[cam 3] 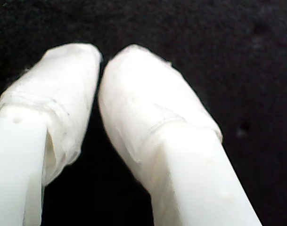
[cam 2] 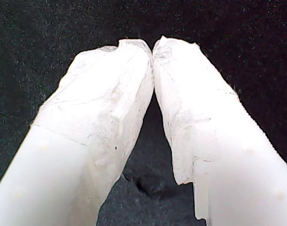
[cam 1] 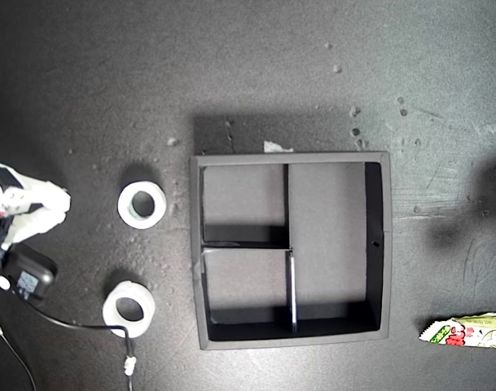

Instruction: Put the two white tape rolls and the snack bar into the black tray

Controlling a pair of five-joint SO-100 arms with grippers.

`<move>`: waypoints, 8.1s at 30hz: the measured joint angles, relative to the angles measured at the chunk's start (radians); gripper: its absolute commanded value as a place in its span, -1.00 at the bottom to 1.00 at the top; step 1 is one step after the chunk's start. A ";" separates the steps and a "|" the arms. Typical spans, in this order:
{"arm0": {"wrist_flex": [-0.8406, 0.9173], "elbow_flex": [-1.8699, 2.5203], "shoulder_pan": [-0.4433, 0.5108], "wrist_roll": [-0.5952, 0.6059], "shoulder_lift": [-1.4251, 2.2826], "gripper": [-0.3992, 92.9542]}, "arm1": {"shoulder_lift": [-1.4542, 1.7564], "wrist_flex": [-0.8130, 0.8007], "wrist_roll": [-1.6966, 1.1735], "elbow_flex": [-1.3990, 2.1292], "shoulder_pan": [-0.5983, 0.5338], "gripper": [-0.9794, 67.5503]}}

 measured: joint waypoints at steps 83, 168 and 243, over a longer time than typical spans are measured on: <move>-0.261 -0.854 0.046 0.258 -1.028 -0.56 | -0.008 -0.370 0.518 0.000 0.091 -0.92; 0.459 -3.157 0.196 0.364 -2.783 -0.98 | -1.338 -0.724 1.466 -0.769 -0.989 -0.14; 0.331 -2.094 0.474 -0.305 -2.318 -0.65 | -1.586 0.025 -0.242 -1.841 -0.098 -0.99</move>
